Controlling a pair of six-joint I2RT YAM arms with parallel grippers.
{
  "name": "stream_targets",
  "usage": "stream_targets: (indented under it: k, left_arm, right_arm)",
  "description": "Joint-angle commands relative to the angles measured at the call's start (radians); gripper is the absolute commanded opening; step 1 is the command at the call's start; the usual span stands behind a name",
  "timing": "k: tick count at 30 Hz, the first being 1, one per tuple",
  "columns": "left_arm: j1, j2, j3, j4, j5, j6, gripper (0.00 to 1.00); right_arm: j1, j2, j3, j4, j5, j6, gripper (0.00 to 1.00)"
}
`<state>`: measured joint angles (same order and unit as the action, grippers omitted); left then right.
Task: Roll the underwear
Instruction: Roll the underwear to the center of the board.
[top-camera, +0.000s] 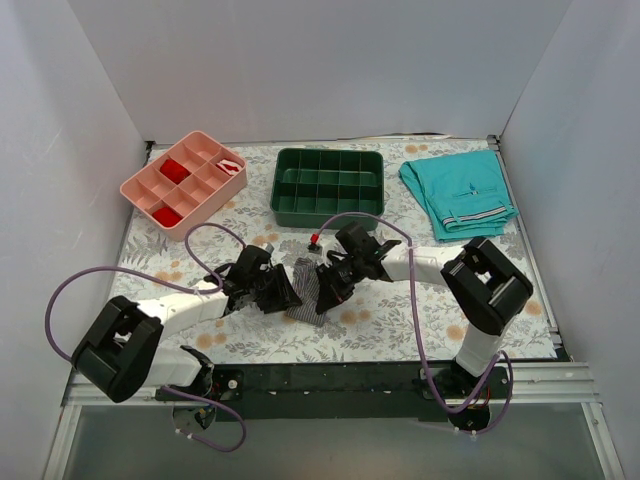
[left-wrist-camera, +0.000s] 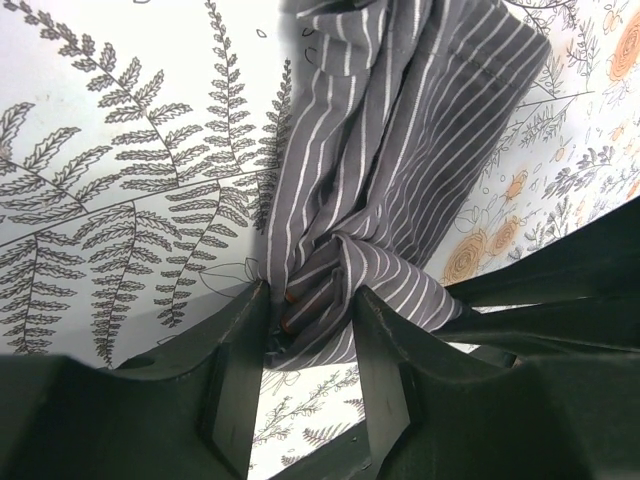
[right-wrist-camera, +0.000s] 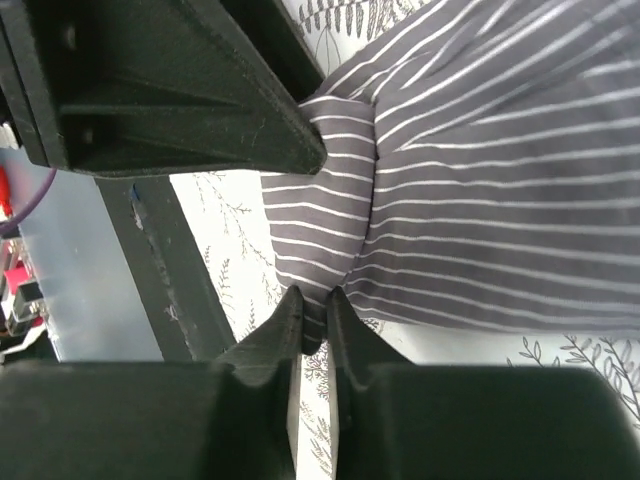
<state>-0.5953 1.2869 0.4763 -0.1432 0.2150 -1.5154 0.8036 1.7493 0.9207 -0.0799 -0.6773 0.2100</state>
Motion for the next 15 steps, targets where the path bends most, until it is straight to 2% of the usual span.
stream_targets:
  k: [1, 7, 11, 14, 15]
  left_arm:
    - [-0.006, 0.057, -0.010, -0.116, -0.109, 0.044, 0.37]
    - [-0.004, 0.048, 0.002, -0.144, -0.155, 0.040, 0.34]
    - [-0.003, 0.046, 0.004, -0.171, -0.189, 0.023, 0.26]
    - [-0.003, 0.052, -0.001, -0.180, -0.203, 0.017, 0.25]
    - [-0.003, 0.055, -0.001, -0.183, -0.203, 0.014, 0.21]
  right_arm:
    - [0.020, 0.022, 0.038, 0.025, -0.054, -0.001, 0.11]
    - [0.020, 0.045, 0.061, 0.023, 0.015, 0.015, 0.10]
    - [0.020, 0.079, 0.063, 0.011, 0.074, 0.037, 0.06]
    - [0.020, 0.113, 0.055, 0.009, 0.117, 0.064, 0.05]
    - [0.019, 0.124, 0.056, 0.002, 0.146, 0.078, 0.05]
